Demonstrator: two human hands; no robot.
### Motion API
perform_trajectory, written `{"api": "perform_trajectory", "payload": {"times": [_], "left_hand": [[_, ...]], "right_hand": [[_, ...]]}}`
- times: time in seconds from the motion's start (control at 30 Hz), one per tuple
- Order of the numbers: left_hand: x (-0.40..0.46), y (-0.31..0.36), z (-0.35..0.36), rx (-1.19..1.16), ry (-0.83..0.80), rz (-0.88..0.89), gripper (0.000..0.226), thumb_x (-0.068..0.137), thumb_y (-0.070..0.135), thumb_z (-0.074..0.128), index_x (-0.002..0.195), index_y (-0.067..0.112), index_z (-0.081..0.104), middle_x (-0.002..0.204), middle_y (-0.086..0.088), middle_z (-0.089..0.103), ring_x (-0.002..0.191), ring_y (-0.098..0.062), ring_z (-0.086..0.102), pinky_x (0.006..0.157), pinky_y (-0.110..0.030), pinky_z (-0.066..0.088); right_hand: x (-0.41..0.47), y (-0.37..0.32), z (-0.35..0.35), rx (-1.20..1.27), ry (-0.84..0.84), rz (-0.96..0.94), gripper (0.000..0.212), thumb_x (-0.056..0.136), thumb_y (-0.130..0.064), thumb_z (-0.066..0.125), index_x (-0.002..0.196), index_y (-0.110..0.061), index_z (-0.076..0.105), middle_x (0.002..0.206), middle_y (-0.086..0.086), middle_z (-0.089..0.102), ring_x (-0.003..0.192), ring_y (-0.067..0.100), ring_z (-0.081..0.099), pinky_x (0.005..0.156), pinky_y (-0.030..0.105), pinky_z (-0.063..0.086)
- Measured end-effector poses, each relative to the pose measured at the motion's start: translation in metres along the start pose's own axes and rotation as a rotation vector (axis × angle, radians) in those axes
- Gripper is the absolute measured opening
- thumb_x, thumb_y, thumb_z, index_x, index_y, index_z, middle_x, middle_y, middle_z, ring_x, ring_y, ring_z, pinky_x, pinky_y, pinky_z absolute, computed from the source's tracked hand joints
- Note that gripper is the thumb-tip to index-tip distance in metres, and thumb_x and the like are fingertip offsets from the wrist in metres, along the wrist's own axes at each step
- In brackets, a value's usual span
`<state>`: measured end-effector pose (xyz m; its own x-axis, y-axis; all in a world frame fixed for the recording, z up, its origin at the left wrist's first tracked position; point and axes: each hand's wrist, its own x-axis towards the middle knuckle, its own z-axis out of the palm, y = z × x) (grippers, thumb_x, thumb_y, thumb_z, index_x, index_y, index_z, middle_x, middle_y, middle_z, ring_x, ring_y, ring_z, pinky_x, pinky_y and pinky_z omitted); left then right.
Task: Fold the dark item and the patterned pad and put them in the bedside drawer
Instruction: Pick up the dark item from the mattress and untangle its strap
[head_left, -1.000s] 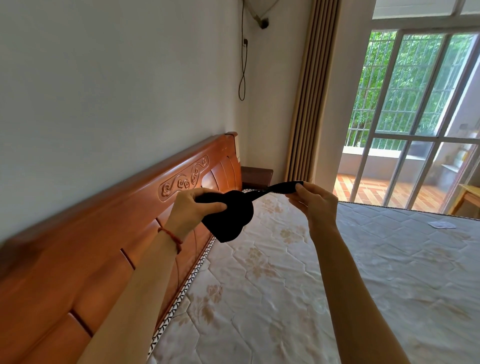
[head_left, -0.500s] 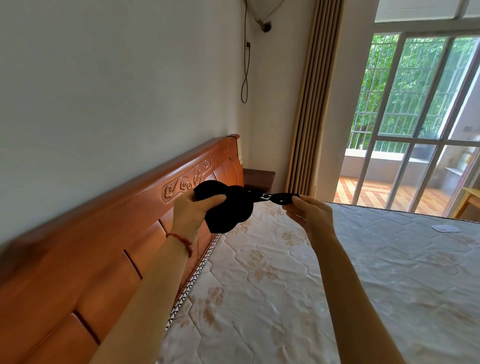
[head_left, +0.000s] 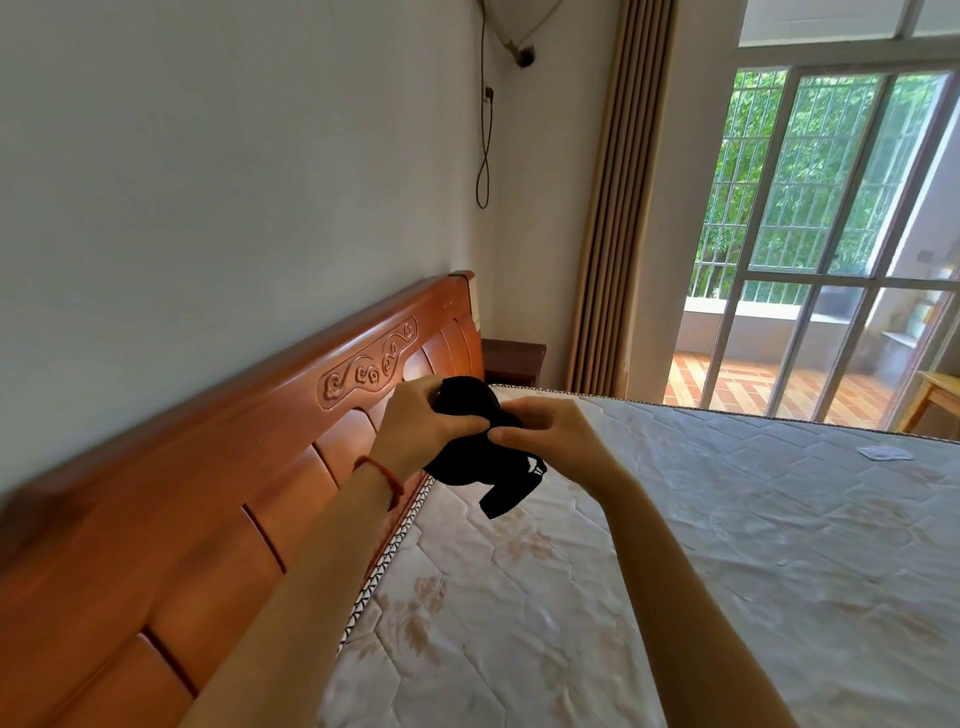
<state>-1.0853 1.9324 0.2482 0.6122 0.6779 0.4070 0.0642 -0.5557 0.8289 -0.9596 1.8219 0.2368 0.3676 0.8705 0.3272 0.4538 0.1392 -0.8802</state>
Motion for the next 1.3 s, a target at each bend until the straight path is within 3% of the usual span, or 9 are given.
{"api": "perform_trajectory", "payload": {"times": [0.13, 0.37, 0.53, 0.67, 0.83, 1.13, 1.23, 1.3], "left_hand": [[0.001, 0.002, -0.002, 0.032, -0.014, 0.030, 0.031, 0.065, 0.013, 0.080, 0.089, 0.017, 0.062, 0.089, -0.002, 0.064, 0.083, -0.014, 0.060, 0.068, -0.015, 0.046], [-0.002, -0.001, -0.002, -0.158, 0.040, -0.022, 0.033, 0.068, 0.008, 0.077, 0.097, 0.011, 0.062, 0.085, 0.009, 0.063, 0.077, 0.001, 0.059, 0.061, -0.005, 0.047], [-0.006, -0.009, 0.003, -0.491, 0.162, -0.167, 0.036, 0.071, 0.010, 0.074, 0.104, 0.005, 0.063, 0.099, -0.011, 0.069, 0.086, -0.018, 0.068, 0.082, -0.026, 0.055], [-0.011, -0.006, 0.020, -0.668, 0.119, -0.227, 0.034, 0.074, 0.008, 0.070, 0.107, 0.000, 0.063, 0.097, -0.011, 0.070, 0.087, -0.022, 0.069, 0.082, -0.027, 0.056], [-0.014, 0.001, 0.034, -0.631, 0.111, -0.228, 0.029, 0.075, 0.009, 0.071, 0.104, 0.007, 0.066, 0.101, -0.012, 0.071, 0.094, -0.027, 0.068, 0.089, -0.038, 0.053], [-0.011, 0.015, 0.026, -0.602, 0.164, -0.194, 0.021, 0.076, 0.002, 0.068, 0.097, 0.003, 0.068, 0.085, -0.006, 0.071, 0.077, -0.017, 0.071, 0.074, -0.023, 0.057], [-0.008, 0.021, 0.021, -0.613, 0.217, -0.184, 0.013, 0.076, 0.001, 0.068, 0.088, 0.005, 0.068, 0.080, -0.004, 0.070, 0.067, -0.010, 0.070, 0.067, -0.019, 0.057], [-0.003, 0.025, 0.017, -0.592, 0.262, -0.178, 0.011, 0.076, 0.002, 0.068, 0.085, 0.007, 0.069, 0.078, -0.001, 0.069, 0.071, -0.013, 0.069, 0.068, -0.020, 0.057]], "right_hand": [[0.000, 0.003, 0.004, 0.022, 0.016, 0.020, 0.011, 0.080, -0.004, 0.067, 0.091, -0.009, 0.066, 0.077, -0.002, 0.066, 0.066, -0.003, 0.067, 0.064, 0.011, 0.052], [0.001, 0.007, 0.011, 0.184, 0.195, 0.043, 0.017, 0.079, -0.003, 0.068, 0.095, 0.003, 0.067, 0.076, 0.004, 0.068, 0.063, 0.002, 0.067, 0.063, 0.013, 0.053], [0.001, 0.006, 0.010, 0.402, 0.378, 0.082, 0.005, 0.080, -0.009, 0.068, 0.083, -0.012, 0.070, 0.086, 0.013, 0.071, 0.080, 0.022, 0.070, 0.076, 0.025, 0.057], [0.002, 0.001, 0.018, 0.477, 0.478, 0.062, 0.004, 0.081, -0.011, 0.067, 0.082, -0.014, 0.070, 0.084, 0.010, 0.070, 0.080, 0.021, 0.068, 0.076, 0.026, 0.056], [0.001, -0.003, 0.025, 0.541, 0.518, 0.042, 0.012, 0.083, -0.014, 0.065, 0.092, -0.008, 0.070, 0.085, 0.008, 0.070, 0.077, 0.015, 0.067, 0.069, 0.018, 0.055], [0.000, -0.005, 0.024, 0.533, 0.468, 0.003, 0.020, 0.082, -0.016, 0.066, 0.101, -0.009, 0.068, 0.091, 0.005, 0.071, 0.086, 0.016, 0.069, 0.077, 0.021, 0.056], [-0.002, -0.004, 0.026, 0.530, 0.458, -0.009, 0.018, 0.084, -0.016, 0.065, 0.101, -0.021, 0.066, 0.091, -0.006, 0.071, 0.085, 0.004, 0.069, 0.073, 0.015, 0.054], [-0.005, -0.001, 0.030, 0.514, 0.465, 0.015, 0.027, 0.083, -0.018, 0.066, 0.110, -0.020, 0.064, 0.093, -0.012, 0.069, 0.086, 0.000, 0.067, 0.077, 0.015, 0.053]]}}
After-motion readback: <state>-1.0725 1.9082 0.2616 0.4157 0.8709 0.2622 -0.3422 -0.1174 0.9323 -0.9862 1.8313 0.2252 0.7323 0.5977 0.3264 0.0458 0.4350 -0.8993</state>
